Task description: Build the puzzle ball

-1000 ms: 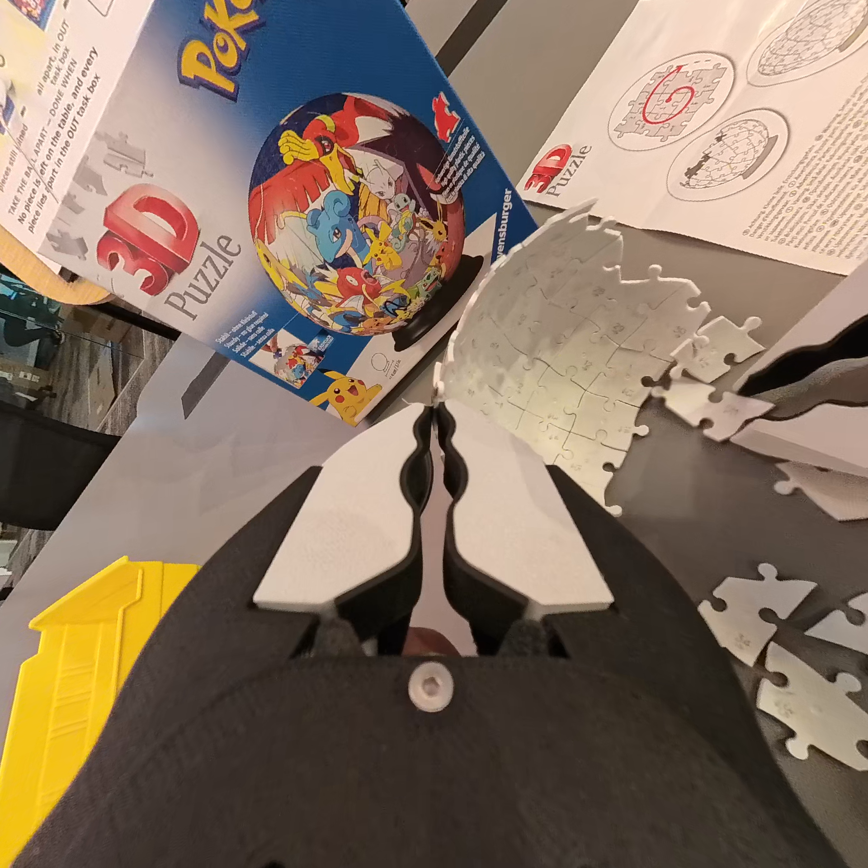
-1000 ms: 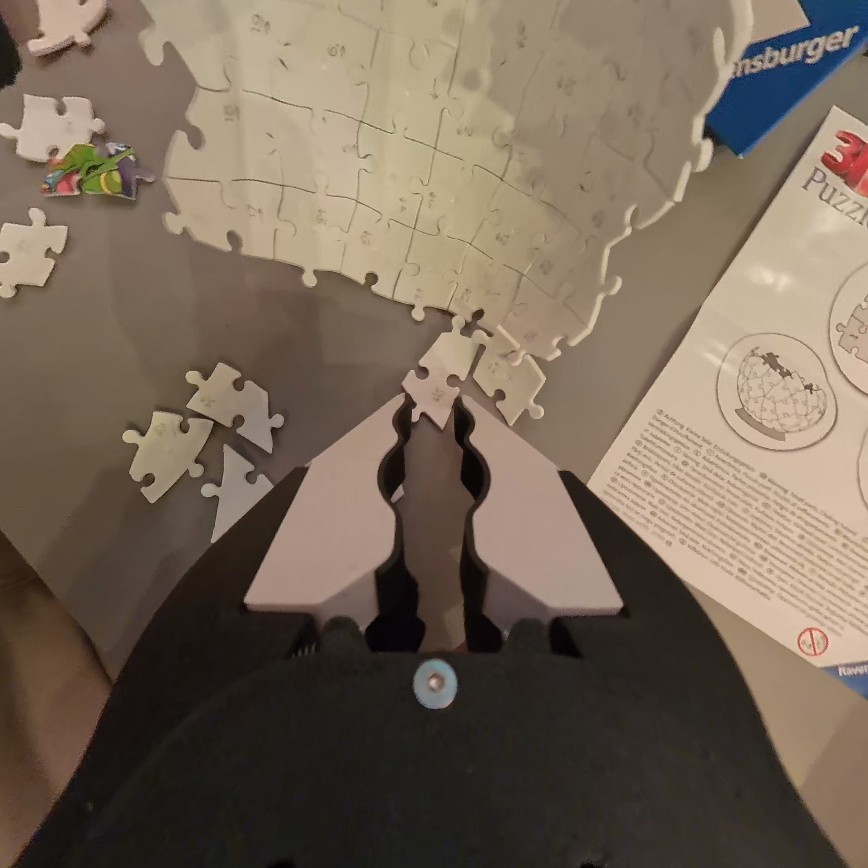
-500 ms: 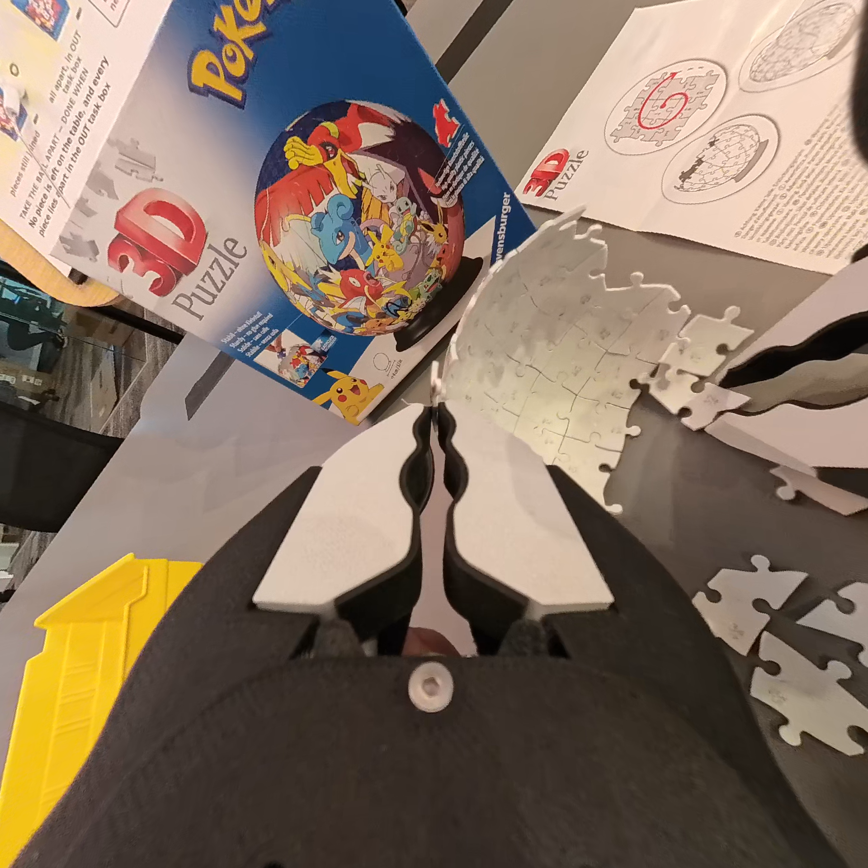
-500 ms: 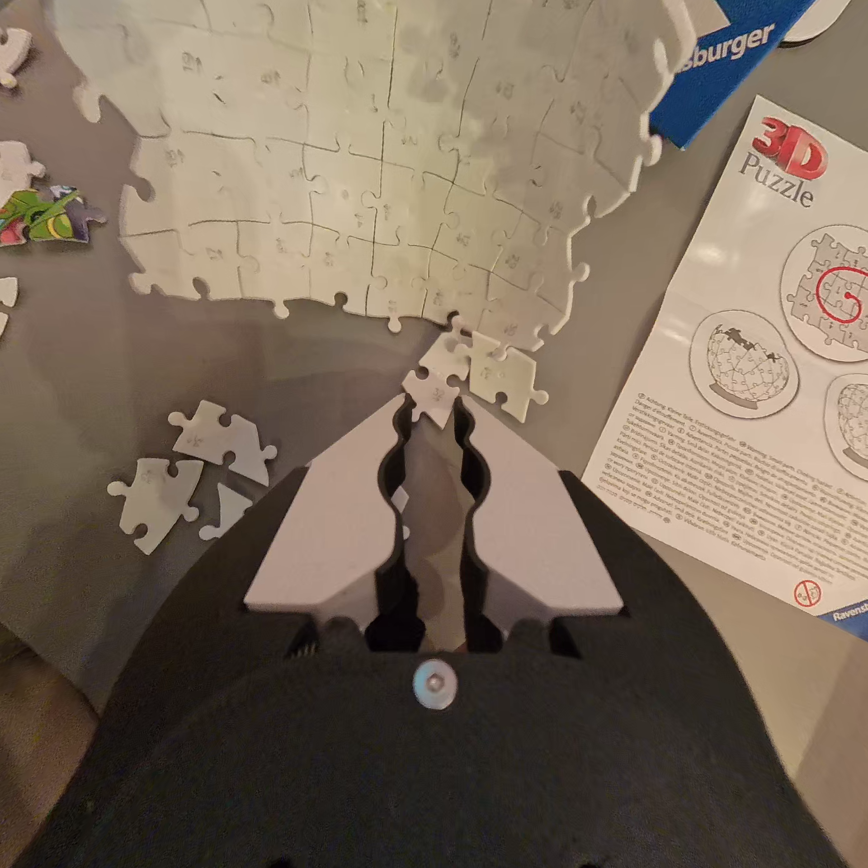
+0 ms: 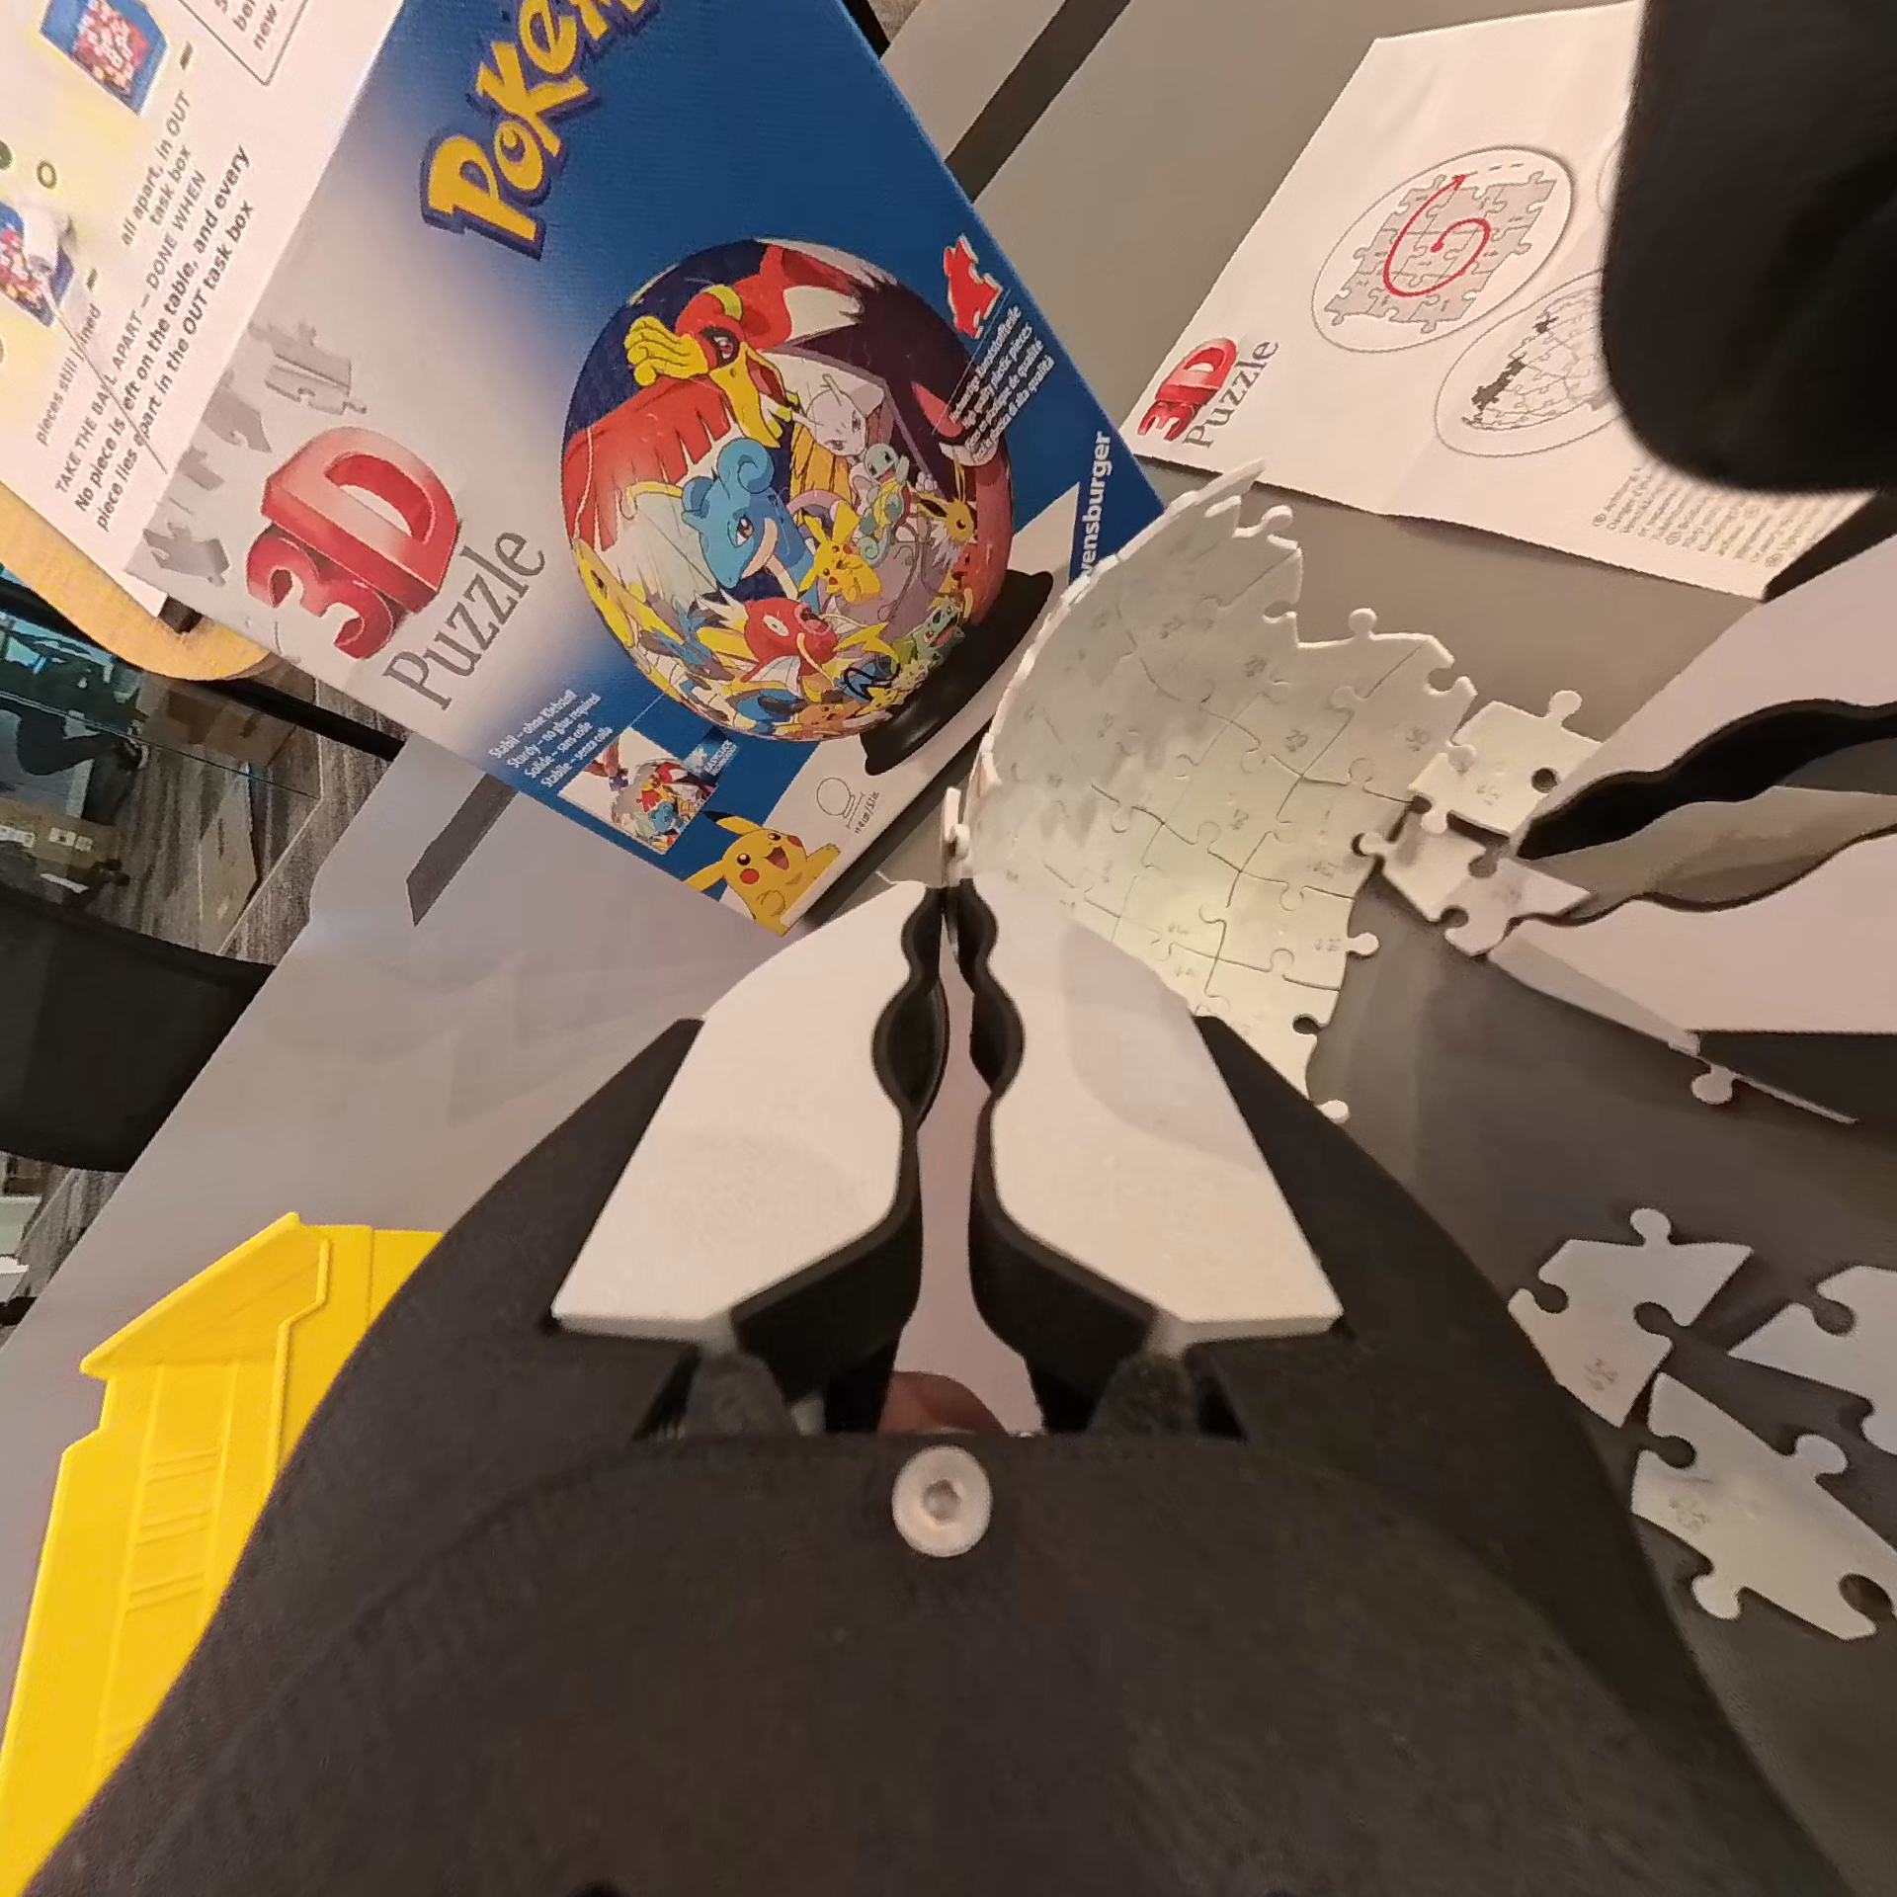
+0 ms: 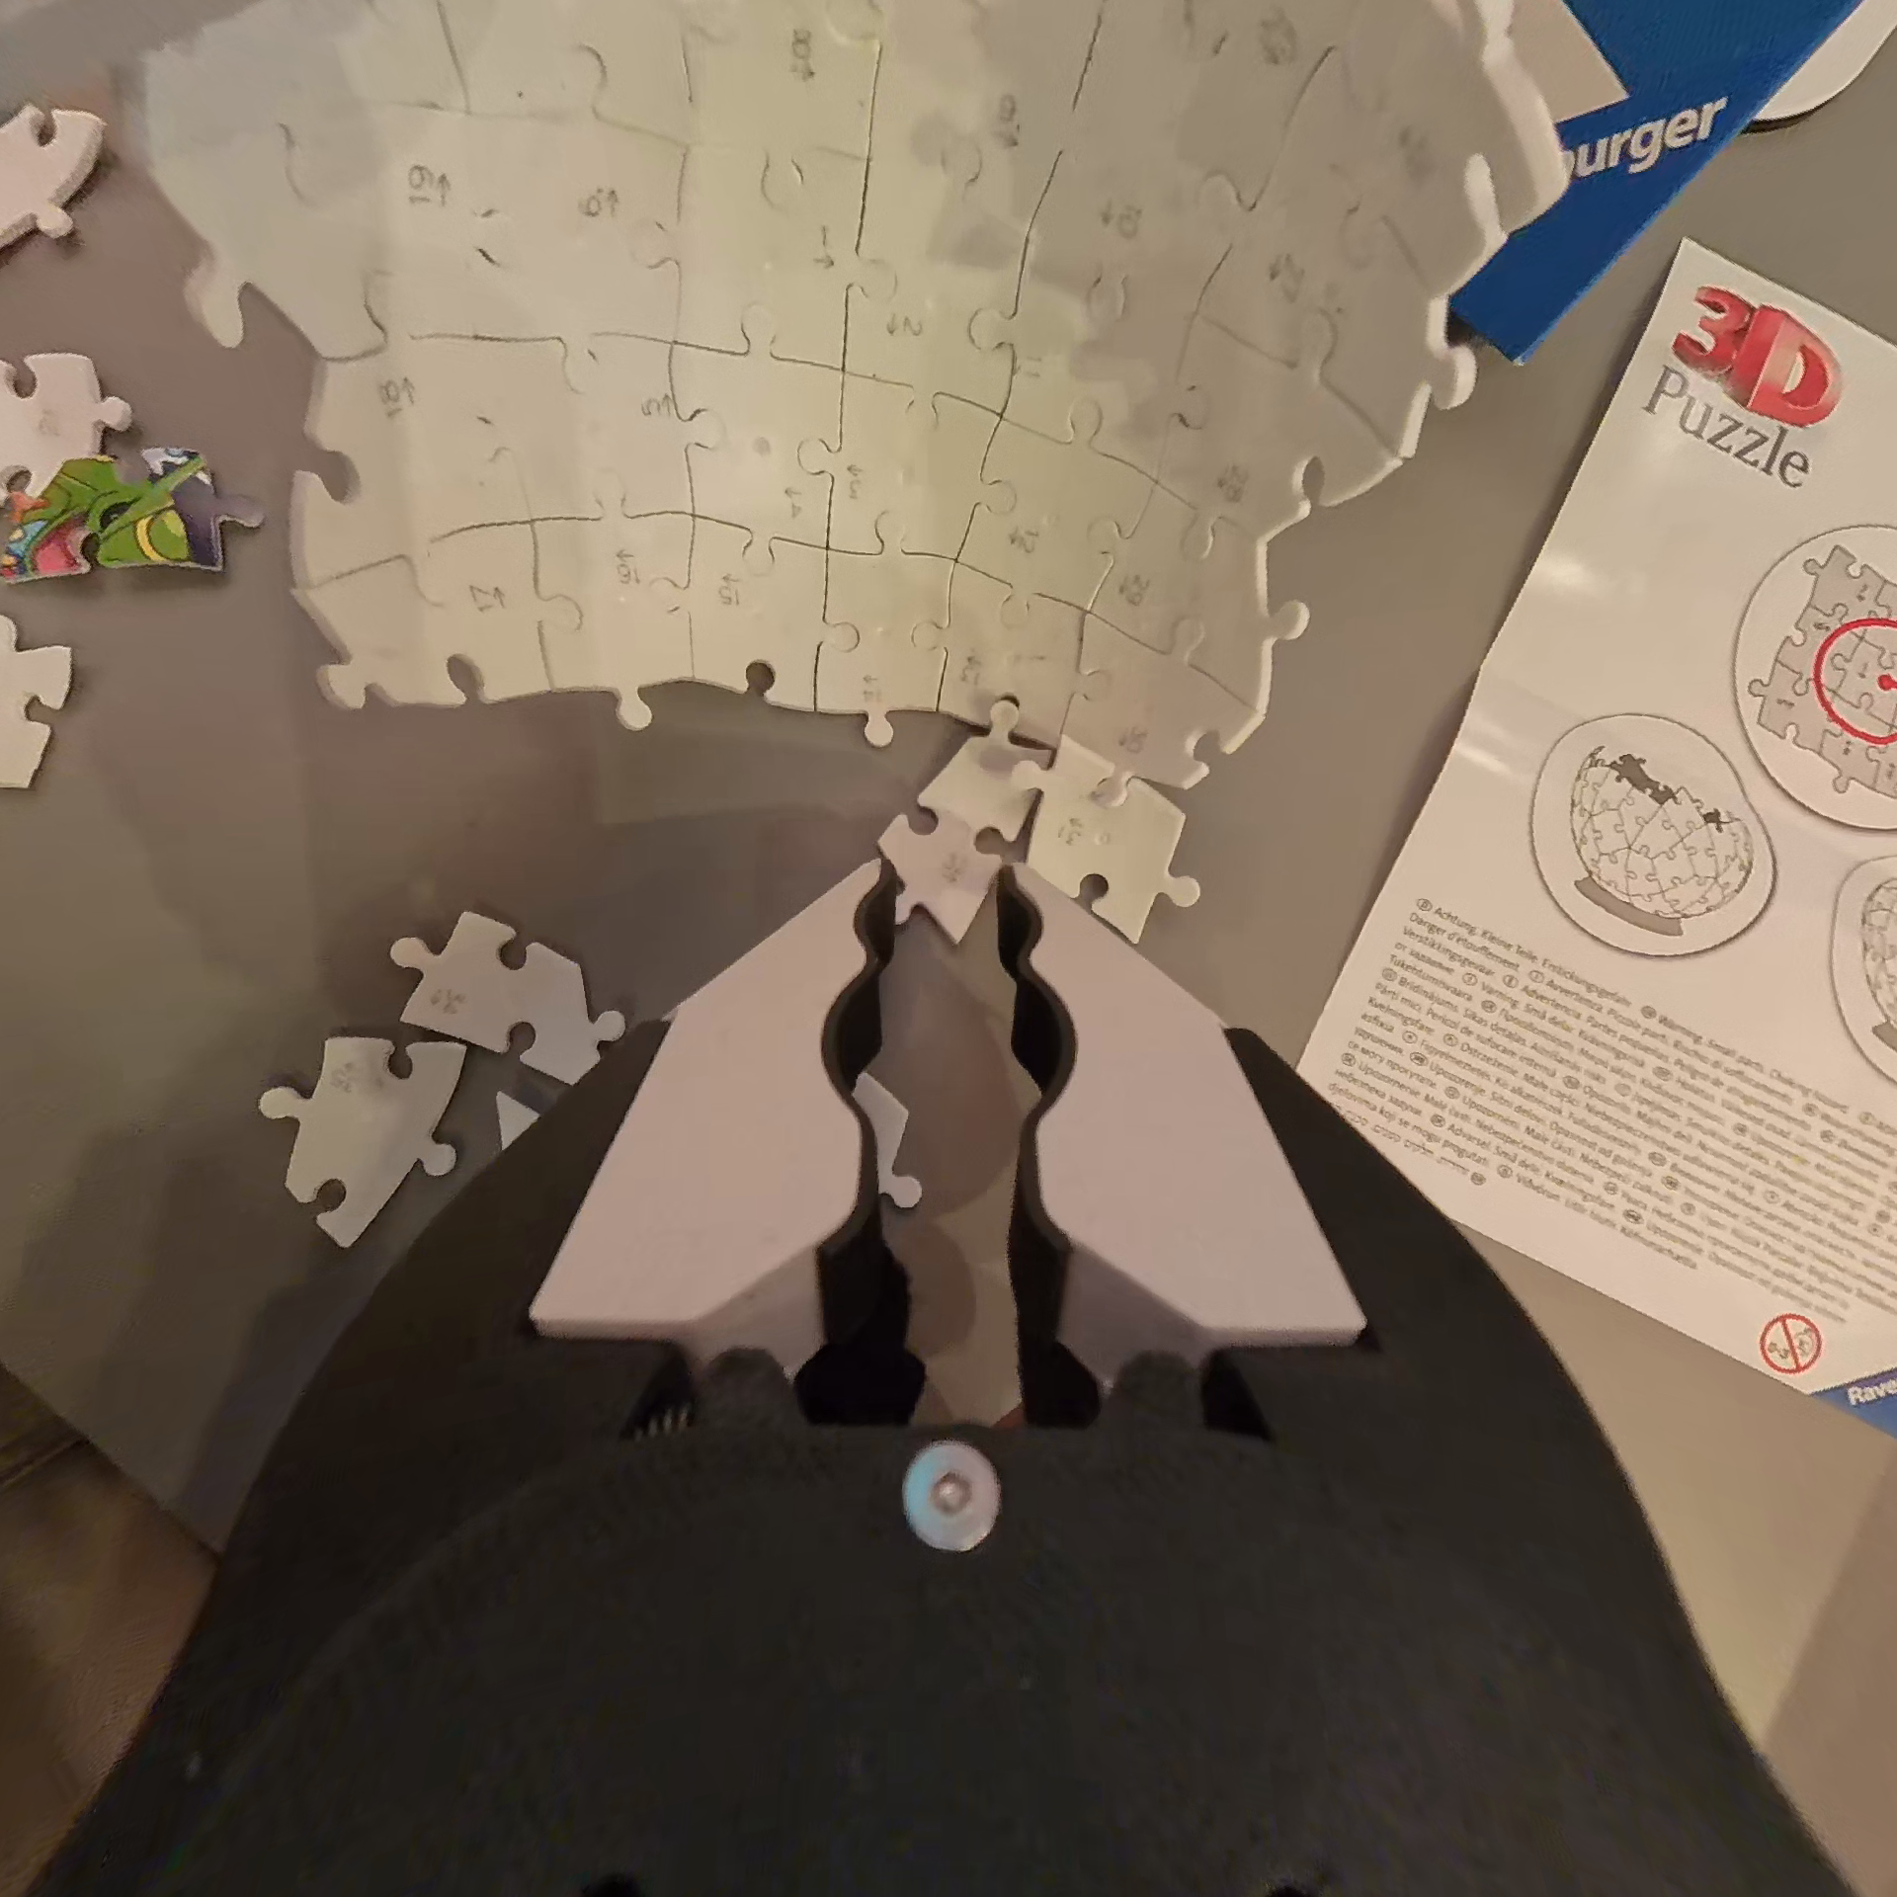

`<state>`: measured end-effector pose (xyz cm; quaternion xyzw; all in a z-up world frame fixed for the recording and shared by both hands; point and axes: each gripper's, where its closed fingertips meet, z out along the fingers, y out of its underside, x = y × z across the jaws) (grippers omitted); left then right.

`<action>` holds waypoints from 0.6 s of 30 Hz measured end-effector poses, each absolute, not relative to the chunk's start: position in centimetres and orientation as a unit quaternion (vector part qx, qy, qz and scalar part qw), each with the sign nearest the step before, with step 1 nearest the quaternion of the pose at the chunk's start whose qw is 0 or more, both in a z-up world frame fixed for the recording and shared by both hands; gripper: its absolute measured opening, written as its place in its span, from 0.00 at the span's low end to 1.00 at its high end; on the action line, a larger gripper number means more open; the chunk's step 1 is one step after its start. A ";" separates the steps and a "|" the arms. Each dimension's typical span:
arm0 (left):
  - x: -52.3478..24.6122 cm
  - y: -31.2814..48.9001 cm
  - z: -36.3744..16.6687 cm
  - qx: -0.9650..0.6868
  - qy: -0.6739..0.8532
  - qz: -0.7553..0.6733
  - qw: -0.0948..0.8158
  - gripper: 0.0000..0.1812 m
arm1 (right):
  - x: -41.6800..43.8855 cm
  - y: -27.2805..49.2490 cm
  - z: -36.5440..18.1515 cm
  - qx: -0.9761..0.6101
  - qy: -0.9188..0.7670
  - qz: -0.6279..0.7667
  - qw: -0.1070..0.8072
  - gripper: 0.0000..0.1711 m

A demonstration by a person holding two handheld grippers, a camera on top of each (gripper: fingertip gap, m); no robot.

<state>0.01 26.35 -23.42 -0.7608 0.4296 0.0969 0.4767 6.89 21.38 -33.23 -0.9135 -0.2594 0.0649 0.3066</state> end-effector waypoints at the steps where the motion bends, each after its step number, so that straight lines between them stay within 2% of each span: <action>1: 0.0 26.3 -23.4 -0.761 0.430 0.096 0.477 0.01 | 6.8 21.4 -33.2 -0.913 -0.259 0.068 0.308 0.11; 7: 0.1 26.3 -23.4 -0.760 0.430 0.095 0.477 0.01 | 6.7 21.4 -32.9 -0.909 -0.264 0.069 0.316 0.13; 18: 0.1 26.1 -23.4 -0.759 0.431 0.092 0.479 0.01 | 6.4 21.7 -33.1 -0.902 -0.285 0.064 0.318 0.09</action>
